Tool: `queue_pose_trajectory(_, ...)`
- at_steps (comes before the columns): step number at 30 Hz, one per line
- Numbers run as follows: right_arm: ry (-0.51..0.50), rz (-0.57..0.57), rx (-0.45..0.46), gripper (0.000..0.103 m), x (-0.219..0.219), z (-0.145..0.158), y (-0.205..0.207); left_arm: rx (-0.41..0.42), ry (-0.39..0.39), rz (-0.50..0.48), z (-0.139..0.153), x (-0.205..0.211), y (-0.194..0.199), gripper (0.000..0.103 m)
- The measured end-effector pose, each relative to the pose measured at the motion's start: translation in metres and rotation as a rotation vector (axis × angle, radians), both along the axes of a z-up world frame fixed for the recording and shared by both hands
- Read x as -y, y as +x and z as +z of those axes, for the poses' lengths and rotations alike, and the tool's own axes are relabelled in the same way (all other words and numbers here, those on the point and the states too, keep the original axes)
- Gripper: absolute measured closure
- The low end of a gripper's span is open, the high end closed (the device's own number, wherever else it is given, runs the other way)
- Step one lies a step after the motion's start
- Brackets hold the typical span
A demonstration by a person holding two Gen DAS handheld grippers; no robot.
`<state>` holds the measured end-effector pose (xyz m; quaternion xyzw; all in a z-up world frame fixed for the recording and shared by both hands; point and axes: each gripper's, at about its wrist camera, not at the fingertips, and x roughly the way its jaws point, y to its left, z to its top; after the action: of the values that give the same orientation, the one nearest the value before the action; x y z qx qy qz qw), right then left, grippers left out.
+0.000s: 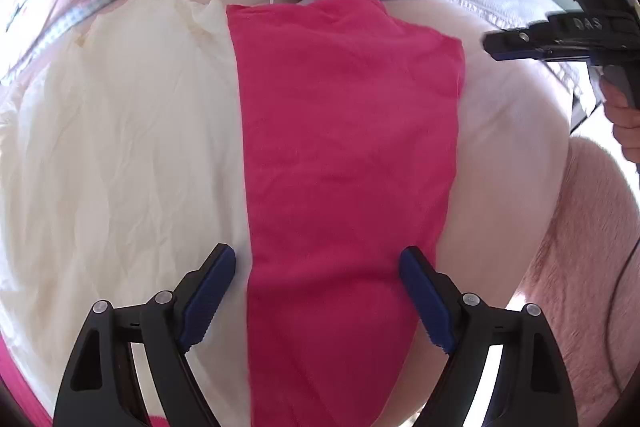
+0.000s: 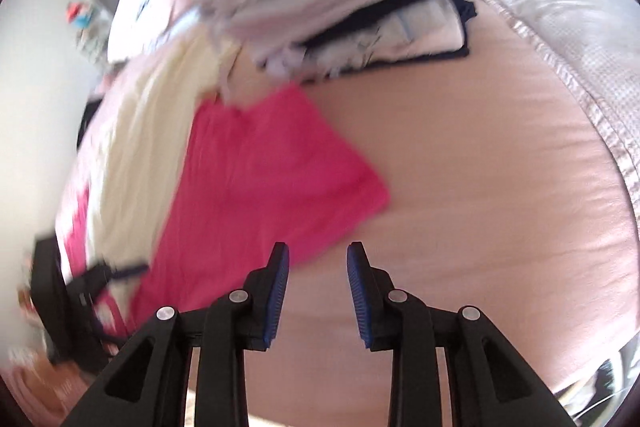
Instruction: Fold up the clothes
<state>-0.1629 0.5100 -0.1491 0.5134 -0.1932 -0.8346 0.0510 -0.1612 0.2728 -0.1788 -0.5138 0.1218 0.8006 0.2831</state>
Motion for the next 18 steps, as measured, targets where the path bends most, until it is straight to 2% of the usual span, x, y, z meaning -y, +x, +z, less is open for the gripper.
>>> queue_pose_trajectory(3, 0.069, -0.029, 0.036, 0.073, 0.015, -0.009, -0.019, -0.009, 0.063, 0.053, 0.009, -0.008, -0.020, 0.019)
queue_pose_trajectory(5, 0.124, -0.089, 0.116, 0.073, 0.019, -0.023, -0.023, -0.045, 0.073, 0.079, 0.012, -0.023, -0.033, 0.019)
queue_pose_trajectory(8, 0.055, -0.247, 0.071, 0.073, 0.005, -0.024, -0.005, -0.045, 0.078, 0.057, 0.009, -0.052, -0.049, 0.019)
queue_pose_trajectory(11, 0.015, -0.372, 0.013, 0.073, -0.009, -0.021, 0.011, -0.067, 0.039, -0.012, 0.000, -0.085, -0.066, 0.019)
queue_pose_trajectory(12, 0.018, -0.376, 0.003, 0.073, -0.012, -0.022, 0.012, -0.052, 0.022, -0.038, -0.007, -0.090, -0.064, 0.019)
queue_pose_trajectory(13, 0.016, -0.327, 0.008, 0.073, -0.012, -0.025, 0.009, -0.055, 0.000, -0.045, -0.013, -0.097, -0.065, 0.019)
queue_pose_trajectory(15, 0.022, -0.229, 0.013, 0.070, -0.011, -0.030, 0.001, -0.052, 0.015, -0.055, -0.015, -0.096, -0.064, 0.019)
queue_pose_trajectory(18, 0.117, -0.114, -0.019, 0.072, -0.012, -0.027, -0.011, -0.038, 0.018, -0.122, -0.019, -0.085, -0.055, 0.019)
